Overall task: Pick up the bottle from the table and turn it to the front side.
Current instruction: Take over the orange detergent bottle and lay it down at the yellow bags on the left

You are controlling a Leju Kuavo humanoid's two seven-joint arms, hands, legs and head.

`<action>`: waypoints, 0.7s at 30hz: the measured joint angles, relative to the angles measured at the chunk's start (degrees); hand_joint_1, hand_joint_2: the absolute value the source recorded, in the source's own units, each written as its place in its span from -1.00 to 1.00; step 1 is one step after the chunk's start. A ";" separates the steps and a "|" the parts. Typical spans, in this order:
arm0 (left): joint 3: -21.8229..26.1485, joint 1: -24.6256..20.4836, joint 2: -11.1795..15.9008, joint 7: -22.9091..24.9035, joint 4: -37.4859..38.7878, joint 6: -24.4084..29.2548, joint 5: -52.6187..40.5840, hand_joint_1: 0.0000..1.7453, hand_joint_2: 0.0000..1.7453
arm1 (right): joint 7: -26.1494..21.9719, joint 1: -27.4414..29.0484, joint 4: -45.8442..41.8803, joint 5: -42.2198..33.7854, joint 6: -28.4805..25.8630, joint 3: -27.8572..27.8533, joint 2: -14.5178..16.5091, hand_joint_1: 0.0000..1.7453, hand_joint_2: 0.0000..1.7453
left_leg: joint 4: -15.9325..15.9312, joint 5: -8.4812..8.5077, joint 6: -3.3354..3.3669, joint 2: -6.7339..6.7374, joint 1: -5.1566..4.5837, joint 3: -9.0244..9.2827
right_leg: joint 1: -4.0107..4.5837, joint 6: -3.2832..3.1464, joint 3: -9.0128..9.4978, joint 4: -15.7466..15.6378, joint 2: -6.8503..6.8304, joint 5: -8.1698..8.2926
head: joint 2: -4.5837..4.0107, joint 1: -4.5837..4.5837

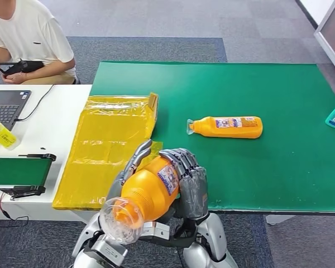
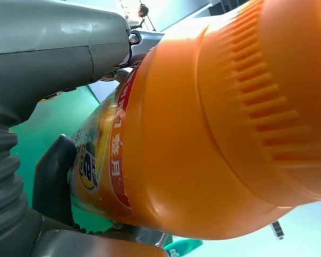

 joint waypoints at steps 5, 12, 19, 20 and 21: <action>-0.59 -0.36 0.20 0.95 0.01 0.21 -0.05 -1.00 1.00 | 0.17 -0.05 0.45 -0.29 0.02 0.05 0.07 1.00 1.00 | 0.00 0.00 0.00 0.00 0.00 0.00 | 0.00 0.00 0.00 0.00 0.00 0.00 | 0.00 0.01; -1.27 -0.84 0.40 1.13 0.02 0.75 -1.52 0.57 1.00 | 0.41 -0.17 0.69 -0.65 0.08 0.19 0.08 1.00 1.00 | 0.00 0.00 0.00 0.00 0.00 0.00 | 0.00 0.00 0.00 0.00 0.00 0.00 | 0.00 0.00; -2.01 -1.19 0.67 1.55 0.04 0.84 -1.74 1.00 1.00 | 0.74 -0.23 0.93 -0.88 0.09 0.22 0.09 1.00 1.00 | 0.00 0.00 0.00 0.00 0.00 0.00 | 0.00 0.00 0.00 0.00 0.00 0.00 | 0.00 0.01; -2.02 -1.21 0.67 1.60 0.04 0.90 -1.74 1.00 1.00 | 0.84 -0.25 1.06 -0.88 0.09 0.22 0.09 1.00 1.00 | 0.00 0.00 0.00 0.00 0.00 -0.01 | 0.00 0.00 0.00 0.00 0.00 0.00 | 0.00 0.01; -2.02 -1.23 0.67 1.69 0.04 0.98 -1.74 1.00 1.00 | 0.95 -0.27 1.24 -0.88 0.10 0.22 0.09 1.00 1.00 | 0.00 0.00 0.00 0.00 0.00 0.00 | 0.00 0.00 0.00 0.00 0.00 0.00 | 0.00 0.01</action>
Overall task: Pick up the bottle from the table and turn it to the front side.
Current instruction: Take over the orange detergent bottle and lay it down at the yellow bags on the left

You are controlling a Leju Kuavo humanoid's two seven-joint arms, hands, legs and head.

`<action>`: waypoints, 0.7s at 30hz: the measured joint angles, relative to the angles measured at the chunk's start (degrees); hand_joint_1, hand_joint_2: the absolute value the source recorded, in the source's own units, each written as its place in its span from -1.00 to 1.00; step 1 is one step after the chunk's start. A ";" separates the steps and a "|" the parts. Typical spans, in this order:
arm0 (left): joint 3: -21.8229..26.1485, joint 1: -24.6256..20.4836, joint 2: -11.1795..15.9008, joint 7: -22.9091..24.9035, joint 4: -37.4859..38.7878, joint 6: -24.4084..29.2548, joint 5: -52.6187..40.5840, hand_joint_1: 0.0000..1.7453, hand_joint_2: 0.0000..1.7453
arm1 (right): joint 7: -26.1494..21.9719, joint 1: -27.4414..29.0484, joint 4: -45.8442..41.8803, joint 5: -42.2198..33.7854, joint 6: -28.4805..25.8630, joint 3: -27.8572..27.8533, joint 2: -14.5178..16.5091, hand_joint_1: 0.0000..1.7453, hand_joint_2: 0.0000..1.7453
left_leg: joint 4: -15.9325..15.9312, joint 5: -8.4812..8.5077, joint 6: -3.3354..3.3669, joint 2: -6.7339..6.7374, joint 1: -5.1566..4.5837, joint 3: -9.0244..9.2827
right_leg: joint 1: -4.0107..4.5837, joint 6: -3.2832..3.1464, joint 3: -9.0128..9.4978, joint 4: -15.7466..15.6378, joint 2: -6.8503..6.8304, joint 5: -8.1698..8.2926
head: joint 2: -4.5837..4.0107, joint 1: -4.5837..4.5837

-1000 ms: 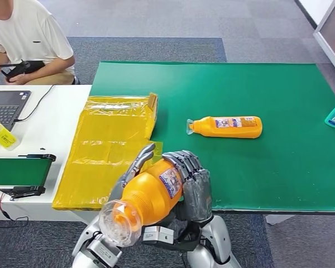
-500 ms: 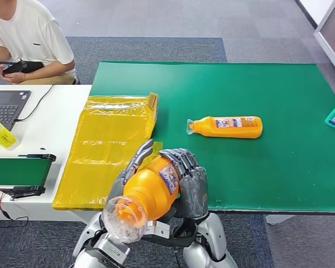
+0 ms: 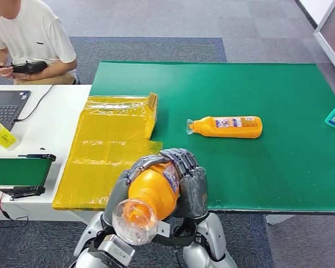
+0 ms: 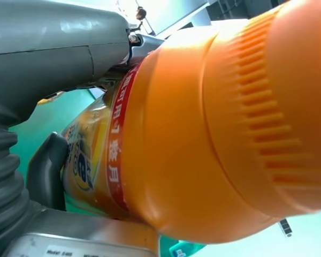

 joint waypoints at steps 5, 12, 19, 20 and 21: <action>0.03 0.01 0.02 0.52 0.11 0.40 -0.04 1.00 1.00 | 0.79 -0.28 1.31 0.01 0.07 -0.01 0.05 -0.42 1.00 | 0.00 0.00 0.00 0.00 0.00 0.00 | 0.00 0.00 0.00 0.00 0.00 0.00 | 0.00 0.01; 1.24 0.40 0.30 0.89 1.03 0.49 -0.11 1.00 1.00 | 3.67 -1.26 5.17 -1.81 3.52 -0.22 0.37 -1.00 1.00 | 0.00 0.00 0.00 0.00 0.00 0.00 | 0.00 -0.01 -0.01 0.00 0.01 0.00 | 0.00 0.00; 2.74 1.17 0.39 0.91 2.25 0.33 -0.01 1.00 1.00 | 0.43 -2.40 9.96 -12.36 13.83 -2.62 1.01 -1.00 1.00 | 0.00 0.01 -0.01 0.00 0.00 0.00 | 0.00 0.00 -0.03 0.00 0.00 0.00 | 0.00 0.01; 2.79 1.19 0.37 0.92 2.40 0.31 0.04 1.00 1.00 | -0.05 -2.37 10.26 -13.19 14.72 -3.10 1.08 -1.00 1.00 | 0.00 0.01 -0.01 0.00 0.00 0.00 | 0.00 0.00 -0.03 0.00 0.00 0.00 | 0.00 0.01; 2.81 1.19 0.32 0.92 2.49 0.30 0.08 1.00 1.00 | -0.42 -2.32 10.42 -13.75 15.42 -3.51 1.15 -1.00 1.00 | 0.00 0.01 0.00 0.00 0.00 0.00 | 0.00 0.00 -0.03 0.00 0.00 0.00 | 0.00 0.01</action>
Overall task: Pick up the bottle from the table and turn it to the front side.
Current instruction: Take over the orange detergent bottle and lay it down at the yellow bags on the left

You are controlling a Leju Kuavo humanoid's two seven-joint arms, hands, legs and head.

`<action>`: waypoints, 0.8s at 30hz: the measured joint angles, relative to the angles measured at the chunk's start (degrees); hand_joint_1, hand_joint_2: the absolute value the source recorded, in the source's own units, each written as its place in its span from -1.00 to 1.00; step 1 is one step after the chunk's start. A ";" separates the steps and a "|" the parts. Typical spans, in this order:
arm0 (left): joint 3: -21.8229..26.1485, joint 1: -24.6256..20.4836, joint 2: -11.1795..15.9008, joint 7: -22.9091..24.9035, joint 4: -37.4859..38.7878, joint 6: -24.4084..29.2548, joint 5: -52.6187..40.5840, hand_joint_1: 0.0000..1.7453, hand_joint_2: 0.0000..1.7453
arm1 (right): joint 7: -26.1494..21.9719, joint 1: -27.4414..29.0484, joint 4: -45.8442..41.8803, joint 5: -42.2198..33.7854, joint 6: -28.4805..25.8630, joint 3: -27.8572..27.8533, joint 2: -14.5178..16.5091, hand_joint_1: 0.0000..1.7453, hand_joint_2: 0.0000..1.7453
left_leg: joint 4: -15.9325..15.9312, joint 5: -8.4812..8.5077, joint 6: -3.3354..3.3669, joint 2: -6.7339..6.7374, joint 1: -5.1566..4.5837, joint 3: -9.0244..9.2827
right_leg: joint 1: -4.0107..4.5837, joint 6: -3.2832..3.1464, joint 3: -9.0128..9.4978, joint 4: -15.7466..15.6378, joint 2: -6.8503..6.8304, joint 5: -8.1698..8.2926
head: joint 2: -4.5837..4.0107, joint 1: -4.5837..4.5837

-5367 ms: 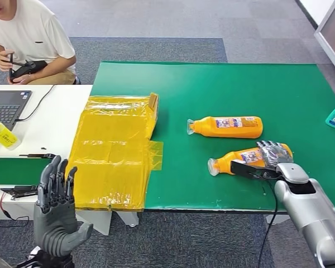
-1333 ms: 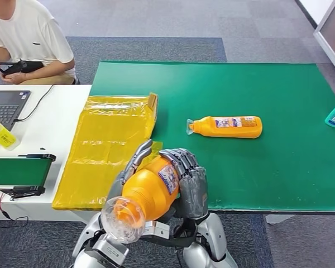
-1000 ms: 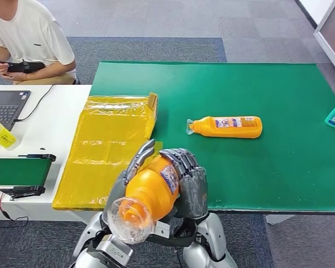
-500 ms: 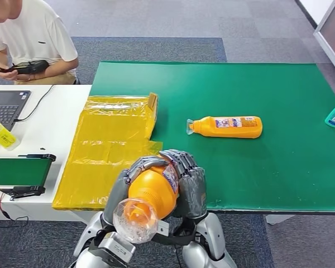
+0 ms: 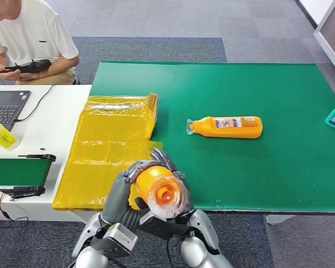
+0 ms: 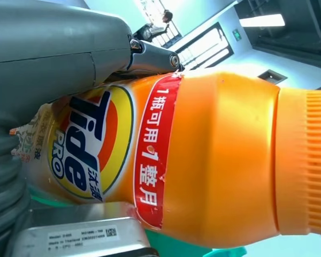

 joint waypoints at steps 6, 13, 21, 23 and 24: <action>0.31 0.07 -0.34 -0.01 0.11 -0.18 0.25 1.00 1.00 | -0.81 0.77 -0.31 -1.05 1.65 -1.88 0.16 -1.00 1.00 | 0.00 -0.01 0.00 0.00 0.00 0.00 | 0.00 0.00 -0.01 0.00 0.00 -0.01 | 0.00 -0.01; 0.42 -0.04 -1.22 -0.12 0.04 -0.36 0.52 1.00 1.00 | -1.13 2.76 -2.36 -1.83 2.12 -4.00 0.16 -1.00 1.00 | 0.00 -0.02 0.00 0.00 0.00 0.00 | 0.00 -0.01 -0.01 0.00 0.00 -0.01 | 0.00 -0.01; 0.38 -0.11 -1.40 -0.35 -1.73 4.12 -6.35 1.00 1.00 | -0.90 4.13 -5.01 -2.20 1.84 -5.94 0.15 -1.00 1.00 | 0.00 -0.02 0.00 0.00 0.00 0.01 | 0.00 0.00 0.01 0.00 0.00 -0.01 | 0.00 -0.02; 0.81 1.05 -1.26 -0.94 -3.47 5.44 -7.45 1.00 1.00 | 0.86 4.96 -6.08 -3.44 0.96 -8.63 0.39 -1.00 1.00 | 0.00 -0.03 0.03 -0.01 0.00 0.01 | 0.00 0.02 0.05 0.00 -0.03 -0.04 | 0.00 -0.02; 1.06 1.76 -1.14 -1.29 -4.61 5.87 -7.92 1.00 1.00 | 1.82 5.56 -6.57 -4.06 0.51 -10.71 0.53 -1.00 1.00 | 0.00 -0.03 0.05 -0.03 0.00 0.00 | -0.01 0.04 0.07 0.00 -0.05 -0.06 | 0.00 -0.03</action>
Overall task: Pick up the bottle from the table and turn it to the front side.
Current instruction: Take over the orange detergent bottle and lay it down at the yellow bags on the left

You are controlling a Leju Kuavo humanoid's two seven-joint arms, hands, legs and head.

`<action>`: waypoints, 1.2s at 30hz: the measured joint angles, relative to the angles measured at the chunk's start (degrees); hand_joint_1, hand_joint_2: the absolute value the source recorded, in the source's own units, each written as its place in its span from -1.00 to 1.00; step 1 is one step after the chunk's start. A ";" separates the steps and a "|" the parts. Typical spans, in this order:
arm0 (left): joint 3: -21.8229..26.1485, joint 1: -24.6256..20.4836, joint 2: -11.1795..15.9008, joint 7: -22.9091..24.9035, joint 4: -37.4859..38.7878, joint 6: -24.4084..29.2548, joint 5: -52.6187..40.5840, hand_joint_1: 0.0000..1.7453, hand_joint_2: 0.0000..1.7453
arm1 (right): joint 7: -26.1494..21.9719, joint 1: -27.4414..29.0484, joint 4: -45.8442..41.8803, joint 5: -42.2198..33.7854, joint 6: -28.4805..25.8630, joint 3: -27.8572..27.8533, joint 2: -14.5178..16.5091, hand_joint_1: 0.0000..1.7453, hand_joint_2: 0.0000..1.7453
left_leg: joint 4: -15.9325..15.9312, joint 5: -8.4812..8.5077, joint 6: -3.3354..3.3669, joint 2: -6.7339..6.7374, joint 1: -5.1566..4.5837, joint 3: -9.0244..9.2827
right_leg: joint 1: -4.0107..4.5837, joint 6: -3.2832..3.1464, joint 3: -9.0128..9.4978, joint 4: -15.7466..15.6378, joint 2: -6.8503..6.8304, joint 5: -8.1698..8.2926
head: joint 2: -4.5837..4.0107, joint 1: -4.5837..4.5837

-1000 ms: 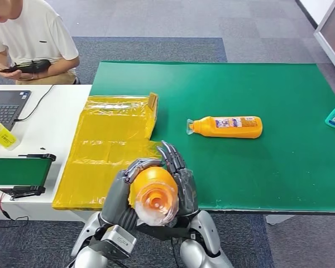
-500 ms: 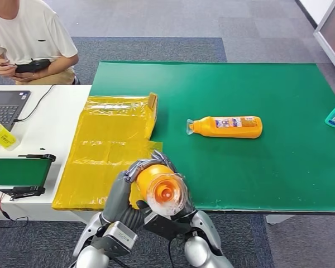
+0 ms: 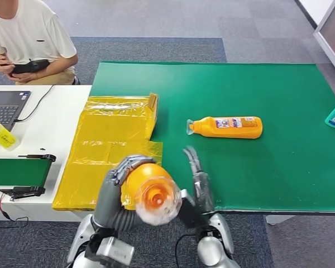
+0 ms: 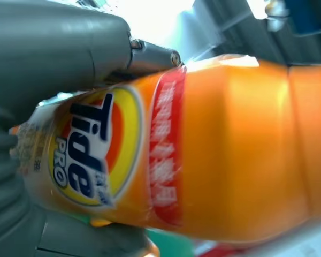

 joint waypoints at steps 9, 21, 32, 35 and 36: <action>3.77 5.12 0.17 2.05 -7.21 8.41 -12.28 1.00 1.00 | -0.40 4.71 -5.59 -0.67 1.19 -10.27 0.87 -1.00 1.00 | 0.00 -0.13 0.00 0.00 0.00 0.02 | -0.01 0.07 0.04 0.00 0.04 -0.12 | 0.00 0.01; 16.17 -0.51 -1.60 11.27 -3.44 4.26 -25.71 1.00 1.00 | -2.35 2.35 -5.93 -0.60 3.97 -13.59 1.69 -1.00 1.00 | 0.00 0.03 -0.04 0.01 0.00 0.04 | 0.00 0.00 0.03 0.00 0.05 0.05 | 0.00 0.01; 26.34 -12.02 -0.62 18.74 16.39 0.84 -39.16 1.00 1.00 | -3.77 -1.79 -3.33 -0.69 5.78 -13.56 1.70 -1.00 1.00 | 0.00 0.16 -0.03 0.01 0.00 0.01 | 0.00 0.02 0.01 0.01 0.04 0.13 | 0.00 0.01; 26.57 -15.38 0.33 21.88 22.60 0.67 -45.97 1.00 1.00 | -4.02 -2.49 -2.88 -0.70 6.32 -13.37 1.75 -1.00 1.00 | 0.00 0.17 -0.03 0.01 0.00 0.00 | 0.00 0.03 0.01 0.01 0.04 0.14 | 0.00 0.01; 26.57 -16.53 0.74 23.13 24.64 0.53 -48.21 1.00 1.00 | -4.11 -2.71 -2.73 -0.70 6.50 -13.32 1.78 -1.00 1.00 | 0.00 0.17 -0.03 0.01 0.00 0.00 | 0.00 0.03 0.00 0.01 0.04 0.14 | 0.00 0.01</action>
